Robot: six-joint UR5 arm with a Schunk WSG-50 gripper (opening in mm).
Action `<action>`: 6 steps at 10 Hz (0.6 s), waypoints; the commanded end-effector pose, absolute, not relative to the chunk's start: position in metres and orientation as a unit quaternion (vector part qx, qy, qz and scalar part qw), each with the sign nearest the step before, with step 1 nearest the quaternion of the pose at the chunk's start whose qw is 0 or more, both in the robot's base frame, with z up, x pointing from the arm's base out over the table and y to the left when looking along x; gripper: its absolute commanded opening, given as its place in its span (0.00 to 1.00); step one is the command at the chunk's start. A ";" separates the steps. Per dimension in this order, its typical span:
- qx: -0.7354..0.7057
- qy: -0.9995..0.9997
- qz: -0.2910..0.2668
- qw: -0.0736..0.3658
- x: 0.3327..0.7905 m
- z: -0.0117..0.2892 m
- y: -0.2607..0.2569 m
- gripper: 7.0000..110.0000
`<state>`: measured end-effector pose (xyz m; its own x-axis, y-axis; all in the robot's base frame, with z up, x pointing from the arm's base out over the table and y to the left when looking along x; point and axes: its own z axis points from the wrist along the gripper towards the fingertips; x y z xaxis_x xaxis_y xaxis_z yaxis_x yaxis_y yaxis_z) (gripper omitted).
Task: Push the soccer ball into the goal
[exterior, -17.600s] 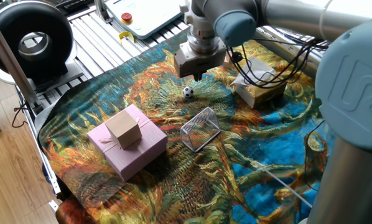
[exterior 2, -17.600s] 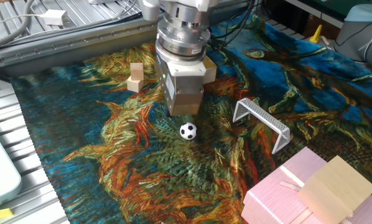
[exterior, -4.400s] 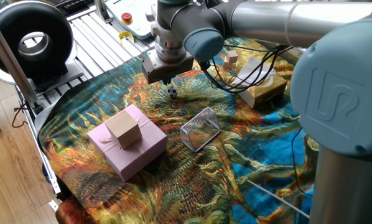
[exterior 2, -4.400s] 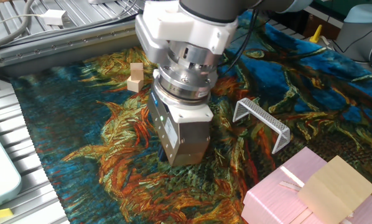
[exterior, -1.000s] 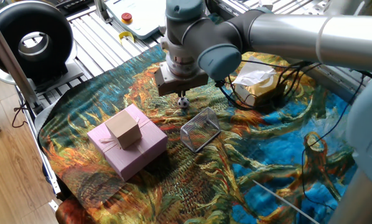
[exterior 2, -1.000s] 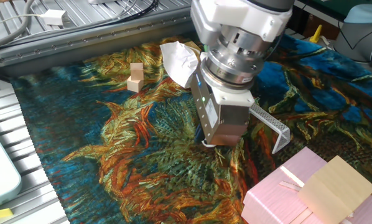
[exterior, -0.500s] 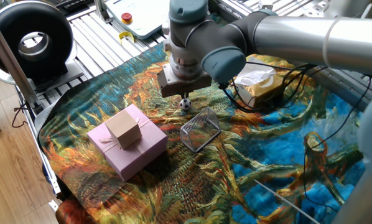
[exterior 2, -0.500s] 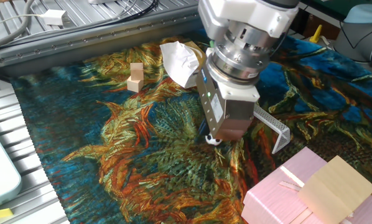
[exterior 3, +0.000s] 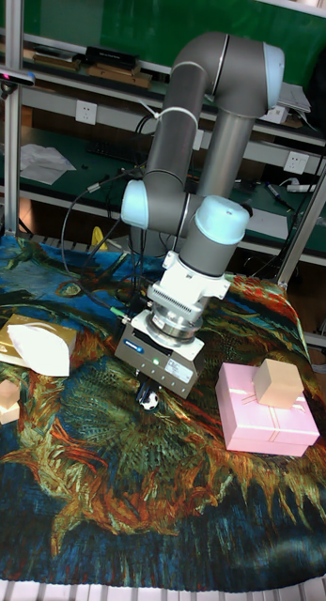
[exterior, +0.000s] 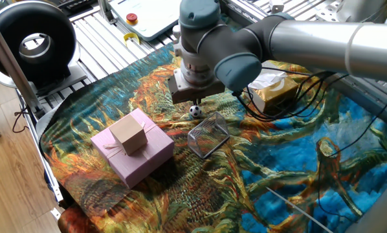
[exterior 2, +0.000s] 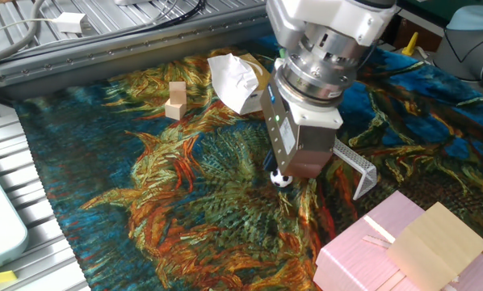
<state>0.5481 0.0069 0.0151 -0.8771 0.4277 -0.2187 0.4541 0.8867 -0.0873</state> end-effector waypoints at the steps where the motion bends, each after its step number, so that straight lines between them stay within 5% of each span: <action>1: 0.235 0.964 -0.072 0.099 0.540 0.016 0.006 0.00; 6: 0.247 0.960 -0.079 0.102 0.525 0.019 0.006 0.00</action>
<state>0.5321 0.0051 0.0182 -0.8677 0.4395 -0.2323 0.4718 0.8754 -0.1059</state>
